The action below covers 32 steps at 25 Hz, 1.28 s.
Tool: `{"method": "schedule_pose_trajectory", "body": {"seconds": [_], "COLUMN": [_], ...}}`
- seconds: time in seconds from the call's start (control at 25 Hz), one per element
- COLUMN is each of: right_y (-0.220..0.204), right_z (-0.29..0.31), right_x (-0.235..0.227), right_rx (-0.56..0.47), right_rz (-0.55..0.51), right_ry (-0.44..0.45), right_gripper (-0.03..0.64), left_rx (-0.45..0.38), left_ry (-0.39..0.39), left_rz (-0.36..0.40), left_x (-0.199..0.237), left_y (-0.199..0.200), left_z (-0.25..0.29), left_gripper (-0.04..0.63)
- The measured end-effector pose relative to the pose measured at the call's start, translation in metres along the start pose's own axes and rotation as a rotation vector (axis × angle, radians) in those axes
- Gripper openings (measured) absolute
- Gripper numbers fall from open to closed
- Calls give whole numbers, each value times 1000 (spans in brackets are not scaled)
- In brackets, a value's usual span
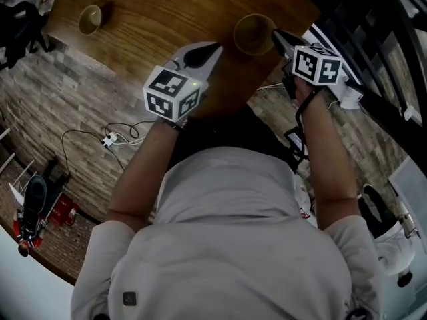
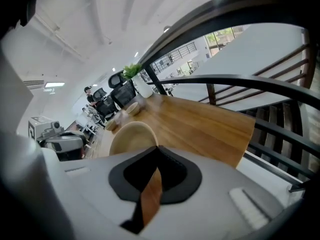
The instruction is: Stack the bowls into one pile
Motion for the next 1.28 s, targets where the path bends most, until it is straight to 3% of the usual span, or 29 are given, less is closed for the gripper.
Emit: {"method": "schedule_pose_trajectory", "body": {"seconds": [0.36,0.76,1.28], "right_y": [6,13,-10], "right_z": [-82,-134,-157], "right_x": [68,179,258], "right_rx": [-92,-236,-305], "right_rz": [-8,-38,-26], "right_ry": [-37,-112,-163], "right_gripper": [12,12,12], "left_rx": [-85,-198,-218], "left_ry": [-48,-117,-173], "left_rz": [87,173,237], "left_x": [-44,-55,-62], "left_y": [33,50,40], "left_z": [-75,-198,-270], "left_gripper": [5,5,5]}}
Point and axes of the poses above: the fingertips, and each gripper's own axes: z forward along the fingers, x to its left, y out of its top, the point moved 8 cm from there along -z, backward along the fingers, and after that the axes turned 9 degrees about -z, right-handed, at the moved point
